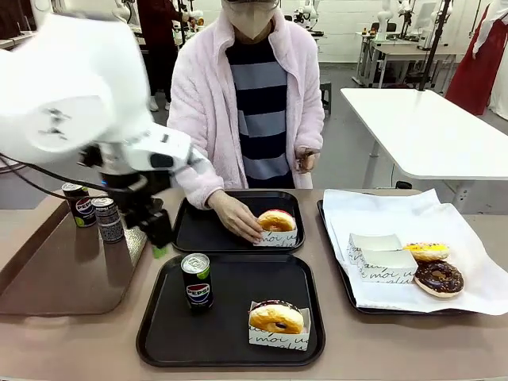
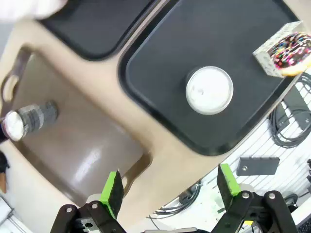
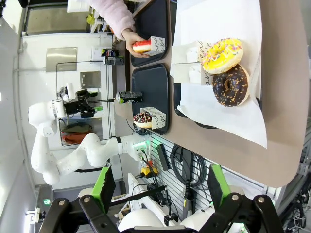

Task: Set up donuts and drinks on trays.
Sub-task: Pick up one Pepsi coke and place it on the Flat Tray, then pick up one Pepsi coke from the Handle tray and place it on the Flat Tray without a Pepsi coke.

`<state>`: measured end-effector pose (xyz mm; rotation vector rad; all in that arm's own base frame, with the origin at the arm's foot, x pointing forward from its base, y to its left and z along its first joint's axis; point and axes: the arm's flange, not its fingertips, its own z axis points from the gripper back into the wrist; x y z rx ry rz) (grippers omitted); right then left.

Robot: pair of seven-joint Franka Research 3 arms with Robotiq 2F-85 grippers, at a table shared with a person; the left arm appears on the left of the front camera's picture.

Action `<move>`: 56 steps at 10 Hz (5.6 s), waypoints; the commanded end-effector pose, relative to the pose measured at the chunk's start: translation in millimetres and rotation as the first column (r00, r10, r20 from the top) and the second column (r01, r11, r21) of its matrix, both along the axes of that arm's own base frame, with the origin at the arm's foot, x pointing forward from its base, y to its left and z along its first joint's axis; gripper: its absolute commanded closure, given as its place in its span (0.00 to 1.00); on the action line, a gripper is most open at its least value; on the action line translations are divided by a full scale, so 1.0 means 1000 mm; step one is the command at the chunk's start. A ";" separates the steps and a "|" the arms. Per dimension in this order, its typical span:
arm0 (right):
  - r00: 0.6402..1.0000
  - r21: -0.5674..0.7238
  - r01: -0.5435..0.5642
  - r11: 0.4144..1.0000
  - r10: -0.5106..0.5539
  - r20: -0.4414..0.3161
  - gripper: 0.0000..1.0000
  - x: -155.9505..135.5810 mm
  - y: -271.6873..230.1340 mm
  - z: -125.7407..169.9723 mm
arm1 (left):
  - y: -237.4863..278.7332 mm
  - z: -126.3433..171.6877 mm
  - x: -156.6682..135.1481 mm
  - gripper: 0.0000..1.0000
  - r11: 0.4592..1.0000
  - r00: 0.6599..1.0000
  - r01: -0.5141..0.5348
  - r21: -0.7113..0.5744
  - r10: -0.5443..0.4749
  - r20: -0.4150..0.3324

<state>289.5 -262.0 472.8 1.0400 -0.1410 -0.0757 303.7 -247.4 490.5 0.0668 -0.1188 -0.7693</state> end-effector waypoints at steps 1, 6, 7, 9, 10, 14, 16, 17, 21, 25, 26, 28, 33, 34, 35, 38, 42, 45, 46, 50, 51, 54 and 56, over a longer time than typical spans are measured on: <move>1.000 0.016 -0.002 1.000 0.001 0.017 0.00 0.000 0.000 0.000 | 0.040 0.007 -0.016 0.00 0.988 0.987 -0.144 -0.049 0.147 0.062; 1.000 0.016 -0.002 1.000 0.001 0.017 0.00 0.000 0.000 0.000 | 0.083 0.029 -0.014 0.00 0.972 0.971 -0.218 -0.090 0.226 0.079; 1.000 0.016 -0.002 1.000 0.001 0.017 0.00 0.000 0.000 0.000 | 0.083 0.029 -0.014 0.00 0.972 0.971 -0.218 -0.090 0.226 0.079; 1.000 0.016 -0.002 1.000 0.001 0.017 0.00 0.000 0.000 0.000 | 0.083 0.029 -0.014 0.00 0.972 0.971 -0.218 -0.090 0.226 0.079; 1.000 0.016 -0.002 1.000 0.001 0.017 0.00 0.000 0.000 0.000 | 0.083 0.029 -0.014 0.00 0.972 0.971 -0.218 -0.090 0.226 0.079; 1.000 0.016 -0.002 1.000 0.001 0.017 0.00 0.000 0.000 0.000 | 0.099 0.020 0.097 0.00 0.874 0.874 -0.486 -0.020 0.485 -0.025; 1.000 0.016 -0.002 1.000 0.001 0.017 0.00 0.000 0.000 0.000 | 0.117 0.011 0.154 0.00 0.788 0.790 -0.614 -0.044 0.612 -0.042; 1.000 0.016 -0.002 1.000 0.001 0.017 0.00 0.000 0.000 0.000 | 0.122 0.005 0.175 0.00 0.753 0.754 -0.657 -0.041 0.655 -0.051; 1.000 0.016 -0.002 1.000 0.001 0.017 0.00 0.000 0.000 0.000 | 0.134 -0.008 0.203 0.00 0.730 0.732 -0.681 -0.056 0.677 -0.077; 1.000 0.016 -0.002 1.000 0.001 0.017 0.00 0.000 0.000 0.000 | 0.131 -0.009 0.207 0.00 0.714 0.716 -0.698 -0.055 0.694 -0.073; 1.000 0.016 -0.002 1.000 0.001 0.017 0.00 0.000 0.000 0.000 | 0.137 -0.021 0.215 0.00 0.732 0.733 -0.680 -0.050 0.677 -0.061; 1.000 0.016 -0.002 1.000 0.001 0.017 0.00 0.000 0.000 0.000 | 0.149 -0.038 0.226 0.00 0.733 0.735 -0.677 -0.068 0.677 -0.029; 1.000 0.016 -0.002 1.000 0.001 0.017 0.00 0.000 0.000 0.000 | 0.159 -0.073 0.236 0.00 0.728 0.728 -0.685 -0.023 0.685 -0.013; 1.000 0.016 -0.002 1.000 0.001 0.017 0.00 0.000 0.000 0.000 | 0.161 -0.081 0.237 0.00 0.721 0.721 -0.692 -0.010 0.692 -0.024; 1.000 0.016 -0.002 1.000 0.001 0.017 0.00 0.000 0.000 0.000 | 0.163 -0.087 0.235 0.00 0.713 0.713 -0.701 -0.008 0.700 -0.040; 1.000 0.016 -0.002 1.000 0.001 0.017 0.00 0.000 0.000 0.000 | 0.166 -0.102 0.238 0.00 0.694 0.693 -0.720 -0.014 0.716 -0.081; 1.000 0.016 -0.002 1.000 0.001 0.017 0.00 0.000 0.000 0.000 | 0.164 -0.113 0.236 0.00 0.683 0.680 -0.730 -0.025 0.723 -0.124; 1.000 0.016 -0.002 1.000 0.001 0.017 0.00 0.000 0.000 0.000 | 0.165 -0.116 0.227 0.00 0.681 0.679 -0.732 -0.031 0.725 -0.112; 1.000 0.016 -0.002 1.000 0.001 0.017 0.00 0.000 0.000 0.000 | 0.166 -0.116 0.227 0.00 0.677 0.675 -0.735 -0.030 0.729 -0.113; 1.000 0.016 -0.002 1.000 0.001 0.017 0.00 0.000 0.000 0.000 | 0.166 -0.110 0.221 1.00 0.676 0.674 -0.736 -0.035 0.726 -0.134; 1.000 0.016 -0.002 1.000 0.001 0.017 0.00 0.000 0.000 0.000 | 0.166 -0.108 0.221 0.63 0.674 0.671 -0.738 -0.036 0.728 -0.138; 1.000 0.016 -0.002 1.000 0.001 0.017 0.00 0.000 0.000 0.000 | 0.166 -0.098 0.219 1.00 0.679 0.678 -0.733 -0.044 0.723 -0.133; 1.000 0.016 -0.002 1.000 0.001 0.017 0.00 0.000 0.000 0.000 | 0.163 -0.075 0.214 0.99 0.694 0.689 -0.720 -0.030 0.708 -0.153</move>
